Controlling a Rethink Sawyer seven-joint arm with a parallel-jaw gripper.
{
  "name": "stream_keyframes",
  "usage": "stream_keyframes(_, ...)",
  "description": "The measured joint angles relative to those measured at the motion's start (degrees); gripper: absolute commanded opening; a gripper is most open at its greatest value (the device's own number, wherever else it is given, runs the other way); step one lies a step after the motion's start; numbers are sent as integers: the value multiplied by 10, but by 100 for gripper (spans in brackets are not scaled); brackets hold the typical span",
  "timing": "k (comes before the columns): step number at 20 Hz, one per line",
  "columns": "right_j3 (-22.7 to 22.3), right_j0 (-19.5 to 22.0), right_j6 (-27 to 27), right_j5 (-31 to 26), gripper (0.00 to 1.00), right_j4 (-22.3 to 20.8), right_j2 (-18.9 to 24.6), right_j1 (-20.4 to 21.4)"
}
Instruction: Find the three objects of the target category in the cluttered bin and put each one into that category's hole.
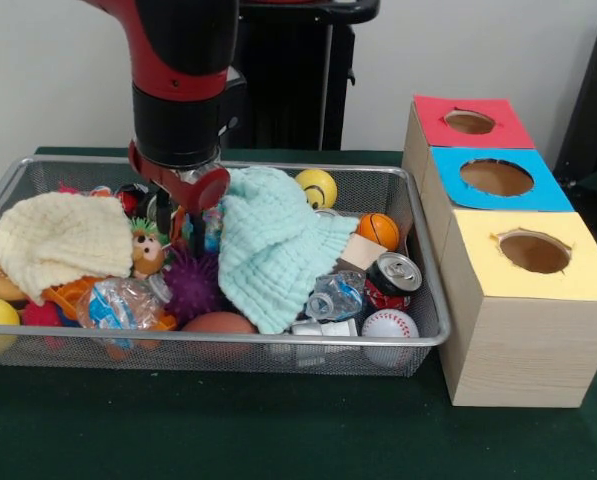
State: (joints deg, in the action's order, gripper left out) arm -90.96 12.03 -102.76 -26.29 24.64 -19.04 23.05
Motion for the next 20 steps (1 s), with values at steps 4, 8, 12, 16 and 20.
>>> stream_keyframes(4, 15, 0, 0, 0, 100, 0, 0, -1)
stream_keyframes(8, 36, 1, 0, 0, 100, 0, -1, -10)
stream_keyframes(12, 54, 1, 0, -2, 100, 2, -11, -21)
stream_keyframes(16, 64, 0, 0, -23, 100, 2, -31, -32)
stream_keyframes(20, 69, 0, -2, -62, 100, 1, -51, -38)
